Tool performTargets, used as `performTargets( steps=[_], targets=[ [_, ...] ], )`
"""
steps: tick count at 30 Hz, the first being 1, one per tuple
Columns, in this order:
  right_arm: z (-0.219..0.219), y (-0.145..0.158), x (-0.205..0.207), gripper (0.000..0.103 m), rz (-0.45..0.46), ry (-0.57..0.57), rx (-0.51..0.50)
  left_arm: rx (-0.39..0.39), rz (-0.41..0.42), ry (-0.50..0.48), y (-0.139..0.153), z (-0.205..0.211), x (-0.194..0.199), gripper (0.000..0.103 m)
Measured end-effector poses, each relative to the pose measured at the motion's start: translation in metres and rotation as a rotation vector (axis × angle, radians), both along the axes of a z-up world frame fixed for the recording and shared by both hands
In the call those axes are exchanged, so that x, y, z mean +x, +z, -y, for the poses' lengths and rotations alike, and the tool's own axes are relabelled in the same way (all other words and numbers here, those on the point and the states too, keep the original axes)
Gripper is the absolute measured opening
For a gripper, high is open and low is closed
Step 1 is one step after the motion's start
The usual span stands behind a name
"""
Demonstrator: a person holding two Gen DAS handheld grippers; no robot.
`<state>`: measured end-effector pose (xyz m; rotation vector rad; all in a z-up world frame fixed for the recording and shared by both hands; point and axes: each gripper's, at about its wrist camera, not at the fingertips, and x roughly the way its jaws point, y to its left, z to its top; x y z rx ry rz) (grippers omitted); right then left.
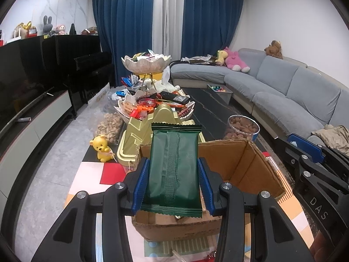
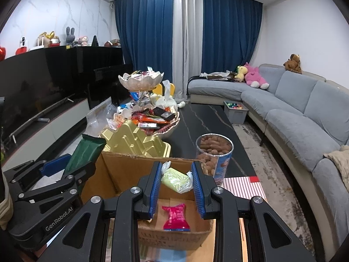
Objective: Organize snacks
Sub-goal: 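Carry the dark green packet and pale green candy over the open box, then open both tools to drop the packets into the box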
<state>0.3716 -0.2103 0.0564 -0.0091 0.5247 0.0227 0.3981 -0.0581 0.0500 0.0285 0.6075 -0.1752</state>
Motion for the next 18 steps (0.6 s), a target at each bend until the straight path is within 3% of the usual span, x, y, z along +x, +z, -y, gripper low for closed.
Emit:
performTargets(
  steps=[13,15,18],
  targets=[
    [-0.01,-0.022,0.032,0.03,-0.063,0.04,-0.003,-0.017,-0.046,-0.006,-0.019,-0.005,0.021,0.045],
    [-0.01,-0.023,0.033,0.032,-0.066,0.045,0.006,-0.015,-0.042,-0.007,-0.02,-0.005,0.021,0.047],
    [-0.009,-0.023,0.034,0.045,-0.061,0.044,0.005,-0.006,-0.025,0.0,-0.018,-0.007,0.019,0.062]
  ],
)
